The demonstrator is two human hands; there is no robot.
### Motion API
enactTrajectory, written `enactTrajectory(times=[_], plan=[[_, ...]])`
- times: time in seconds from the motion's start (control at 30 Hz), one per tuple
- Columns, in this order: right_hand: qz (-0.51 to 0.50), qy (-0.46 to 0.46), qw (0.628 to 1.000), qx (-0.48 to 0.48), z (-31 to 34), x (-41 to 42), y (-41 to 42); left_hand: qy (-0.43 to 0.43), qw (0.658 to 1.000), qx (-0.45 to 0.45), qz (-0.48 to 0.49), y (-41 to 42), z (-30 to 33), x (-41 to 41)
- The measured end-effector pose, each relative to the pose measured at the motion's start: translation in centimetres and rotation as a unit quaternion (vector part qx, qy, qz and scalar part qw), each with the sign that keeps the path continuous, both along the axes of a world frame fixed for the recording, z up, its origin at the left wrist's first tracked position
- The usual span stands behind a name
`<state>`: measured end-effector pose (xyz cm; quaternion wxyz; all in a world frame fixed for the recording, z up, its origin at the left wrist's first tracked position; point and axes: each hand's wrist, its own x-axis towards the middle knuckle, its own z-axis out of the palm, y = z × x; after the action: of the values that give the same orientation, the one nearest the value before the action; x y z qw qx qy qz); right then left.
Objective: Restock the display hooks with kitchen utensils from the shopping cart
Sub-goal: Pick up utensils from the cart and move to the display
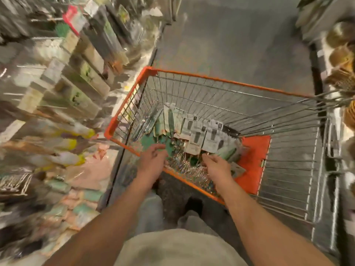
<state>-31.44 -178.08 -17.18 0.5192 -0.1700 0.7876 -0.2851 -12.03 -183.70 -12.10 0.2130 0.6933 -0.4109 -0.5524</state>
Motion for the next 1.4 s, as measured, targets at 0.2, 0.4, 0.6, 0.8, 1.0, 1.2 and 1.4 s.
enactTrajectory(times=[0.2,0.4,0.6,0.8,1.0,1.2,1.4], plan=[[-0.013,0.0,0.999,0.036,-2.7,0.7,-3.2,-0.049,0.99,0.045,-0.128,-7.8,-3.6,1.2],[-0.066,0.004,0.992,0.108,-4.8,3.3,-6.3,-0.081,0.958,0.132,-0.241,-13.0,-7.3,3.2],[-0.154,0.008,0.975,0.163,-7.1,4.9,-7.1,-0.081,0.911,0.194,-0.354,-15.3,-10.9,1.7],[-0.2,0.03,0.963,0.177,-8.9,3.5,-5.8,-0.081,0.89,0.203,-0.399,-15.2,-13.3,-2.4],[-0.23,0.031,0.954,0.191,-10.2,0.7,-5.0,-0.084,0.895,0.227,-0.375,-13.6,-15.7,-5.8],[-0.149,-0.023,0.971,0.186,-12.7,-1.6,-5.3,-0.093,0.912,0.241,-0.319,-11.1,-18.4,-8.8],[-0.124,-0.056,0.973,0.189,-14.6,-2.1,-4.9,-0.168,0.93,0.229,-0.234,-9.2,-21.5,-9.6]])
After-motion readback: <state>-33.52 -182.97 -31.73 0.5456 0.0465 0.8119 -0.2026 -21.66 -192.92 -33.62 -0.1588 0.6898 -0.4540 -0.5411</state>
